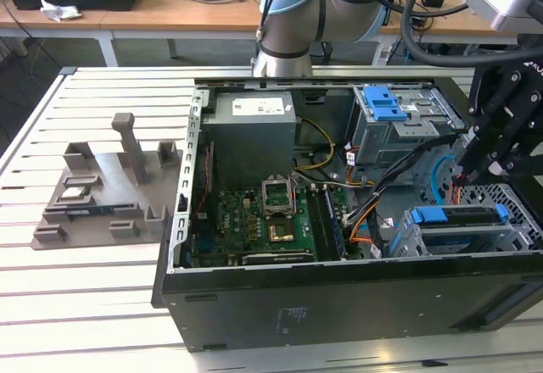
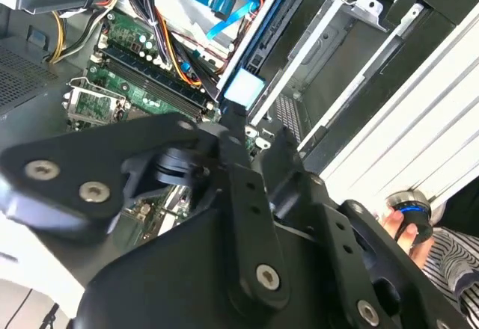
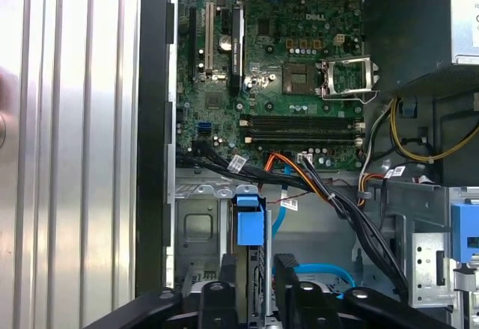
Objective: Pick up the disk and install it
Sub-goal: 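Insert the disk into the insertion slot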
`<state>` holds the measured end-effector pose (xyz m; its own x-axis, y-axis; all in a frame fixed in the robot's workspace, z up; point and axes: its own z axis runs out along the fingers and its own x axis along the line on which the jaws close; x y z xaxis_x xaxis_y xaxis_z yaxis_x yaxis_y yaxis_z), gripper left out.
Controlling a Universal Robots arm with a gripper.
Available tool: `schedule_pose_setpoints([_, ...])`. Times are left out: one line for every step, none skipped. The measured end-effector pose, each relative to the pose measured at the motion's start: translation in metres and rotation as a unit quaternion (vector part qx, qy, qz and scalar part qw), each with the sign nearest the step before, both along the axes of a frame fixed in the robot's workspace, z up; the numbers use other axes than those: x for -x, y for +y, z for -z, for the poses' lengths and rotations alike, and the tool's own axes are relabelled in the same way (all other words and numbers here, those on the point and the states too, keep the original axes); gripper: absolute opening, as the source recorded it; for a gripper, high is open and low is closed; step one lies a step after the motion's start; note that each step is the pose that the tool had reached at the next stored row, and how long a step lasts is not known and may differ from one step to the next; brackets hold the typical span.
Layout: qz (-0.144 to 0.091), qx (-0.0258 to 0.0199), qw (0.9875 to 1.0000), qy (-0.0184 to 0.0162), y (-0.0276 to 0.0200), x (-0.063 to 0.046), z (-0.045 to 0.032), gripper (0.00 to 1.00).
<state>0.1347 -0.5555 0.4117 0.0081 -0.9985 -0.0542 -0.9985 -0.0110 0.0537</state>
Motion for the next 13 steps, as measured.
schedule_pose_setpoints([0.0, 0.0, 1.0, 0.0, 0.0, 0.0, 0.0, 0.3])
schedule_pose_setpoints([0.0, 0.0, 1.0, 0.0, 0.0, 0.0, 0.0, 0.24])
schedule_pose_setpoints([0.0, 0.0, 1.0, 0.0, 0.0, 0.0, 0.0, 0.18])
schedule_pose_setpoints([0.0, 0.0001, 1.0, 0.0, 0.0, 0.0, 0.0, 0.12])
schedule_pose_setpoints([0.0, 0.0001, 1.0, 0.0, 0.0, 0.0, 0.0, 0.11])
schedule_pose_setpoints([0.0, 0.0001, 1.0, 0.0, 0.0, 0.0, 0.0, 0.11])
schedule_pose_setpoints([0.0, 0.0001, 1.0, 0.0, 0.0, 0.0, 0.0, 0.11])
schedule_pose_setpoints([0.0, 0.0001, 1.0, 0.0, 0.0, 0.0, 0.0, 0.11])
schedule_pose_setpoints([0.0, 0.0001, 1.0, 0.0, 0.0, -0.0001, 0.0, 0.11])
schedule_pose_setpoints([0.0, 0.0001, 1.0, 0.0, 0.0004, -0.0021, 0.0003, 0.11])
schedule_pose_setpoints([0.0, -0.0001, 1.0, 0.0001, 0.0014, -0.0048, 0.0009, 0.11])
schedule_pose_setpoints([0.0, 0.0, 1.0, 0.0002, 0.0029, -0.008, 0.0019, 0.11])
schedule_pose_setpoints([0.0, 0.0, 1.0, 0.0003, 0.0039, -0.0097, 0.0031, 0.11])
